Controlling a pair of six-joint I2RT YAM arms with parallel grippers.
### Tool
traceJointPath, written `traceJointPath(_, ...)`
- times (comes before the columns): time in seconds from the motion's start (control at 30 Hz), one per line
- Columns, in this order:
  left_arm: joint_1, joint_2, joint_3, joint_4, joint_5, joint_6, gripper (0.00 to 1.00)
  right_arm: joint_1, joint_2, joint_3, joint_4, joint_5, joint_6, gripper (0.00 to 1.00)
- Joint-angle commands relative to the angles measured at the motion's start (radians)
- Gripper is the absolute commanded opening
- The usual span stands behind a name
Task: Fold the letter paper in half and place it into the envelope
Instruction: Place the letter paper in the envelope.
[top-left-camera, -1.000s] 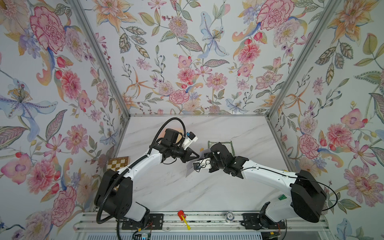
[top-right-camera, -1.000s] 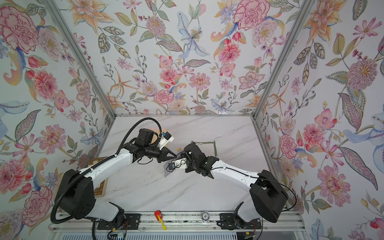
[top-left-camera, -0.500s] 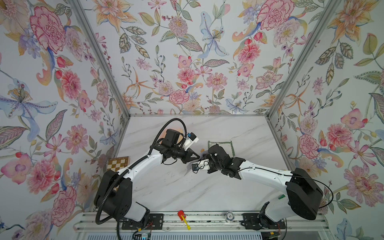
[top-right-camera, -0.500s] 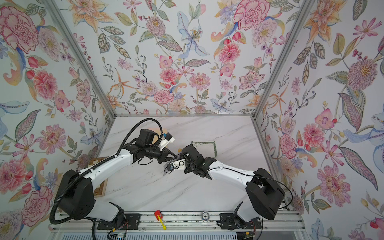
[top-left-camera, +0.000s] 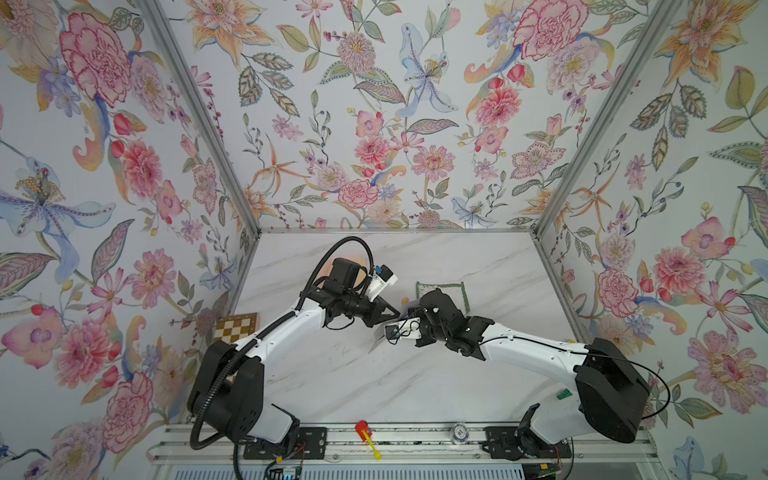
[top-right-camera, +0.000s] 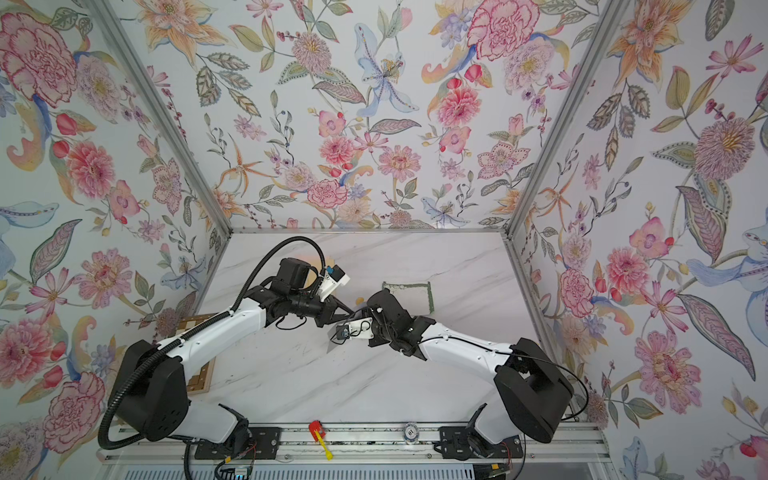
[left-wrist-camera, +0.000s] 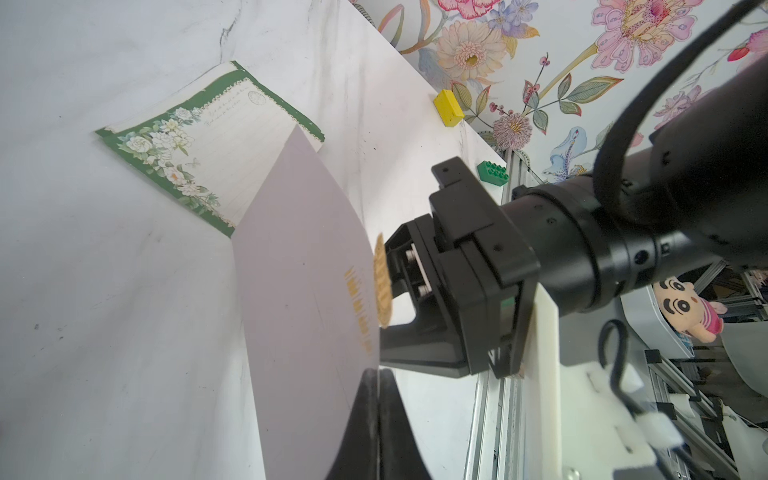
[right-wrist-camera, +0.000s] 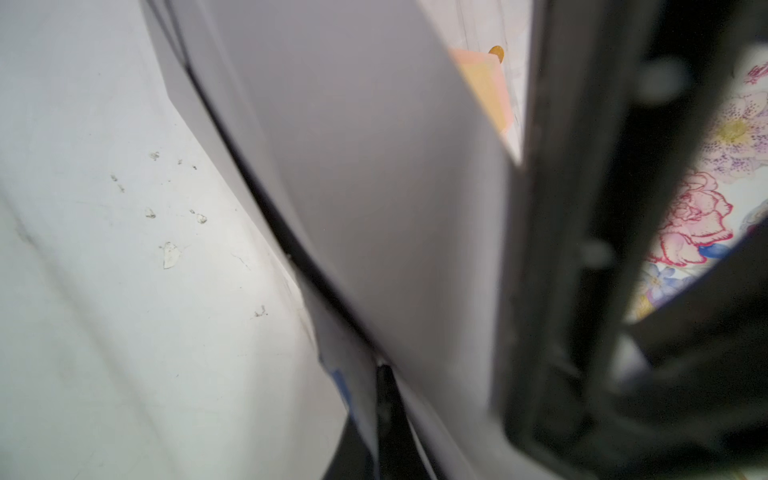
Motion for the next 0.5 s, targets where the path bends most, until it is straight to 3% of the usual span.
traceJointPath(0.0, -0.020, -0.028, 0.004, -0.007, 0.011, 0.000, 0.00, -0.007, -0.007, -0.009, 0.030, -0.034, 0.042, 0.00)
traceJointPath(0.47, -0.033, -0.034, 0.010, -0.017, 0.016, 0.002, 0.00, -0.005, 0.032, -0.018, 0.112, -0.040, 0.058, 0.00)
